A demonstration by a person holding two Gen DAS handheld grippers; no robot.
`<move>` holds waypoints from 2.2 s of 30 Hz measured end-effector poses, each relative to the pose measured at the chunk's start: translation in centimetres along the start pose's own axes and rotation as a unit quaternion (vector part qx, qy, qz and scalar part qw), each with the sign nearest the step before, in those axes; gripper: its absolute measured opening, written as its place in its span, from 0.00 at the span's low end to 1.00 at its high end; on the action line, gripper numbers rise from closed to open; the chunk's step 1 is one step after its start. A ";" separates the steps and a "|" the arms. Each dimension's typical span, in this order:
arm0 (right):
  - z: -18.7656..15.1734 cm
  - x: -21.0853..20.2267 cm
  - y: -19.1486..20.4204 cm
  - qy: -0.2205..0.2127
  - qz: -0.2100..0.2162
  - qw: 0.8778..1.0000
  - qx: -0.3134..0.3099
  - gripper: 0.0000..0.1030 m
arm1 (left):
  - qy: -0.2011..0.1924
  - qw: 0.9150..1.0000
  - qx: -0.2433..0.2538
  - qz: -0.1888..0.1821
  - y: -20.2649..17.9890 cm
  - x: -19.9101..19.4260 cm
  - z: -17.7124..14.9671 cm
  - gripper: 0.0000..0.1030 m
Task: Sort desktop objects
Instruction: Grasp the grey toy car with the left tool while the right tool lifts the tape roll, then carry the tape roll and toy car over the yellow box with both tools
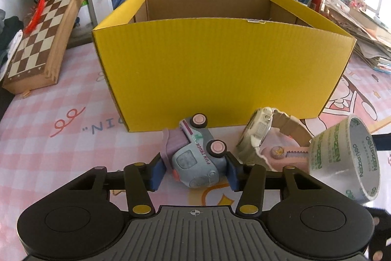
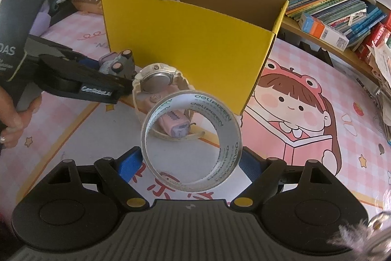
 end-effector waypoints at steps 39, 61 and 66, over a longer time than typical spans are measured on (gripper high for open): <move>-1.6 -4.2 4.0 -0.010 -0.020 0.999 0.040 0.78 | -0.026 0.997 0.007 -0.067 2.6 -10.6 -4.9 0.47; -3.1 -6.7 6.8 -0.018 -0.036 0.998 0.055 0.78 | -0.053 0.993 0.028 -0.099 2.8 -13.3 -5.8 0.47; -2.9 -7.1 7.0 -0.017 -0.035 0.998 0.051 0.78 | -0.061 0.992 0.029 -0.105 2.9 -13.6 -5.5 0.47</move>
Point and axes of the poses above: each gripper's, at about its wrist camera, not at the fingertips, and x roughly the way its jaws point, y to its left, z to its top, the point moved 6 cm from there along x, roughly the way its jaws point, and after that the axes turned 4 degrees about y, right-handed, at the moved point
